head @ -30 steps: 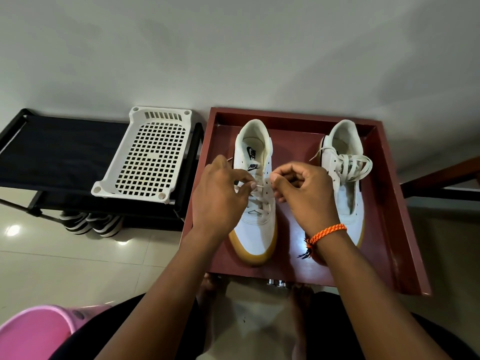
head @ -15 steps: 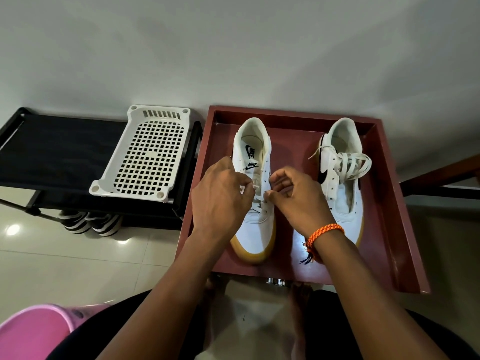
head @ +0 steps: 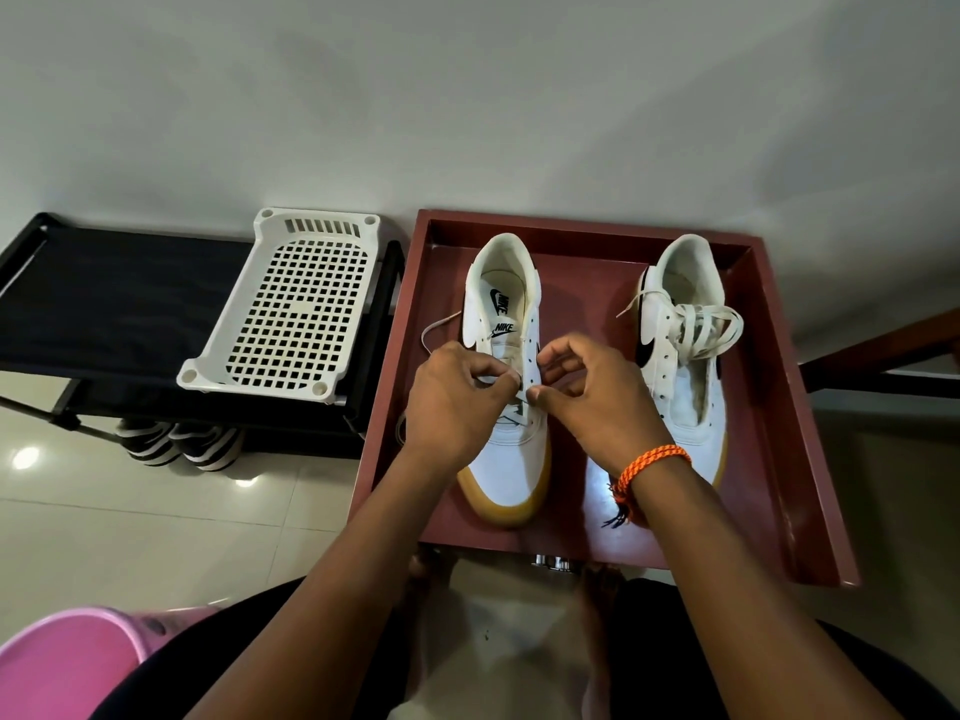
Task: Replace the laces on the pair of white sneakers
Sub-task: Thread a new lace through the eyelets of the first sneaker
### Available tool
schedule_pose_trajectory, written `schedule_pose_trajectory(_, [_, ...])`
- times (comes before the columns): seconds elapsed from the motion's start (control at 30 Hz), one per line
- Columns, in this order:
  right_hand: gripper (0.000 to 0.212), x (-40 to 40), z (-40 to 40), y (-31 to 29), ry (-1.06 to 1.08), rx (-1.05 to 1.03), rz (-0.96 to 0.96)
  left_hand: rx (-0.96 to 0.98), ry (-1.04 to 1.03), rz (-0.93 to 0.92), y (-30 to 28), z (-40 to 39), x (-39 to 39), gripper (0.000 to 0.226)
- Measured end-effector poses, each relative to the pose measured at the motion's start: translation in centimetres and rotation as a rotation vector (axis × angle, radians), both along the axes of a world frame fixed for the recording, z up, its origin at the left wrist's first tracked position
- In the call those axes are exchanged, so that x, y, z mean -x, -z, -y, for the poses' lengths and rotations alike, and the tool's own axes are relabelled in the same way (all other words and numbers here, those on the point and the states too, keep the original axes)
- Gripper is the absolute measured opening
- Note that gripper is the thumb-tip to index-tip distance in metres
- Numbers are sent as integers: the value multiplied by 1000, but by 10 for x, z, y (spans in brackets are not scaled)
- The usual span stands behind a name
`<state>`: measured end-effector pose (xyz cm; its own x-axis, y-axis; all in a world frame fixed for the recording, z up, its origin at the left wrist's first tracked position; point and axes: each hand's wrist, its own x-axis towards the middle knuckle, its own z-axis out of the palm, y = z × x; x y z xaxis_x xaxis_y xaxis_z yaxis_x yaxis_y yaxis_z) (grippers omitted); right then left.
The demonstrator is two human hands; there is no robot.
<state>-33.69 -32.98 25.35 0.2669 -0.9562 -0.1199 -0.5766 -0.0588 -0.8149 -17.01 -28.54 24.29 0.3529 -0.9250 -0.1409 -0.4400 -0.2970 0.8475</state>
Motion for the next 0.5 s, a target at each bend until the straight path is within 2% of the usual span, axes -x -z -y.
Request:
schedule_pose_trajectory(0.2, [25,1,1,1,-3,-11,1,-12,-53,-195,1,1,1,26])
schedule_pose_trajectory(0.27, [25,1,1,1,-4,-3,-6,-19,-62,-228,2,1,2,26])
schedule_pose_trajectory(0.4, [24,0,0,0,2,18,-38,7,-45,-95,3,-2,6,10])
schedule_pose_trajectory(0.5, [24,-1,-1,-1,4,33,-56,21,-30,-4,3,-3,8,7])
